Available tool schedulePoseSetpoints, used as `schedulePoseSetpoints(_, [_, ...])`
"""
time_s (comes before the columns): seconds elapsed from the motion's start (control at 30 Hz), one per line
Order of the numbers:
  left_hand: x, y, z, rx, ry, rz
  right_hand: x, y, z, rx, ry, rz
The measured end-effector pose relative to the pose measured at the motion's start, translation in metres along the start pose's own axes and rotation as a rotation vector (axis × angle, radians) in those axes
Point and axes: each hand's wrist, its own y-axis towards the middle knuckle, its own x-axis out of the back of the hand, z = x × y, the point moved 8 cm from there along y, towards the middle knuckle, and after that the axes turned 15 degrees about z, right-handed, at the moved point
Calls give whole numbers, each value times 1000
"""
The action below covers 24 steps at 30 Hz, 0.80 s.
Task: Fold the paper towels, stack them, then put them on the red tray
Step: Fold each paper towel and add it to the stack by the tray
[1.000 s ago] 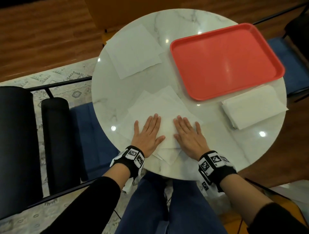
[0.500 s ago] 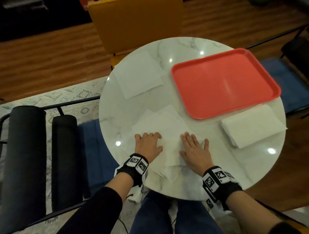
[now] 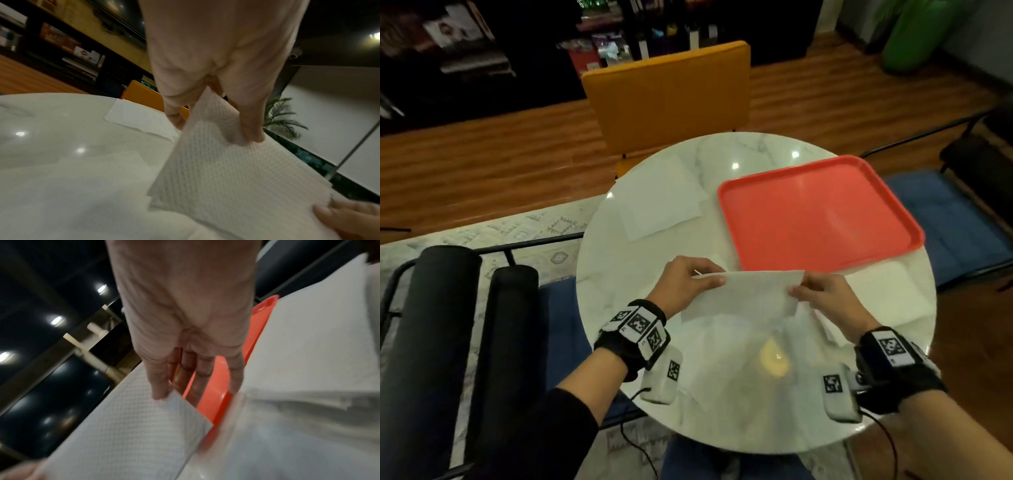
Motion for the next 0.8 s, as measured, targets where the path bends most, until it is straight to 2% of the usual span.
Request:
schedulePoseSetpoints(0.13, [-8,12,-13,-32,-64,-27,45,-14,-5,55,279,-58])
schedulePoseSetpoints(0.27, [-27,20,-17,-14,-61,-51,90,-26,-19,34,290,-136])
schedulePoseSetpoints(0.4, [-39,12,10,94,-51,-90,137,-34,-55,-38,301,-215])
schedulePoseSetpoints(0.53, [-41,-27,59,212,-59,-171,175,-33,-95,-119,264,-252])
schedulePoseSetpoints(0.8, [-38,-154,162,526,-192,-451,208,-8,-134,-288,-44,-203])
